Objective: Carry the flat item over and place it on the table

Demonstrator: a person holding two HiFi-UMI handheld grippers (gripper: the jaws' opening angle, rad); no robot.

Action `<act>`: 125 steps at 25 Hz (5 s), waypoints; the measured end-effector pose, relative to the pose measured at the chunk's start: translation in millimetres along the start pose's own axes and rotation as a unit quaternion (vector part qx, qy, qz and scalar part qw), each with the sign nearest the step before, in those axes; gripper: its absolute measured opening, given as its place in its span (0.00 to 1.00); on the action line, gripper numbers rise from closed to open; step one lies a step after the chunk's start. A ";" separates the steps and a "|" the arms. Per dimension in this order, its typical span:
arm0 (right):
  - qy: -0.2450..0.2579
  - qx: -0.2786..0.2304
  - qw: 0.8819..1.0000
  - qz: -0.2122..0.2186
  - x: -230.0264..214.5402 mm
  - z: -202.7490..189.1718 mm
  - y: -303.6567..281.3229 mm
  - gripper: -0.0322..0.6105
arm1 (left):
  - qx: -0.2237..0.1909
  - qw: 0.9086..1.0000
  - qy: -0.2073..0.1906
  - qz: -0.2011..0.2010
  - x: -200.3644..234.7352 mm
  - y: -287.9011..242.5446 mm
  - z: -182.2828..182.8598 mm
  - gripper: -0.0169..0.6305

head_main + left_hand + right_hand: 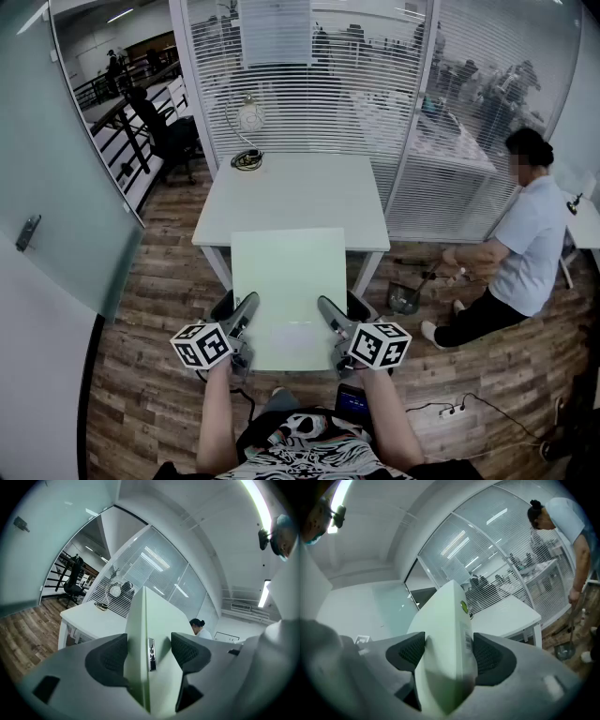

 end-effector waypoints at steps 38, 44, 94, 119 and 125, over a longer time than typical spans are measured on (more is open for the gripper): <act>-0.073 0.055 0.995 -0.044 -156.6 69.7 -257.5 0.53 | 0.078 0.995 0.060 0.016 184.6 -244.9 79.8 0.45; -0.100 0.062 0.991 -0.066 -187.7 78.6 -329.9 0.53 | 0.108 0.991 0.073 0.015 244.6 -303.7 105.8 0.45; -0.129 0.103 0.980 -0.110 -271.2 101.6 -427.6 0.53 | 0.168 0.979 0.110 0.035 318.1 -422.0 115.1 0.45; -0.169 0.170 0.960 -0.142 -321.3 93.2 -472.7 0.53 | 0.232 0.958 0.149 0.081 359.5 -471.9 96.7 0.45; -0.173 0.184 0.956 -0.147 -329.2 93.2 -480.4 0.53 | 0.239 0.958 0.136 0.087 362.3 -479.9 99.2 0.45</act>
Point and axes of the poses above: the fingertips, and each gripper's own axes: y backward along the fingers, x to its left, z out of its top, the point moved 6 cm from there along y, backward along the fingers, and after that the axes turned 4 degrees about x, right-handed, at the moved point
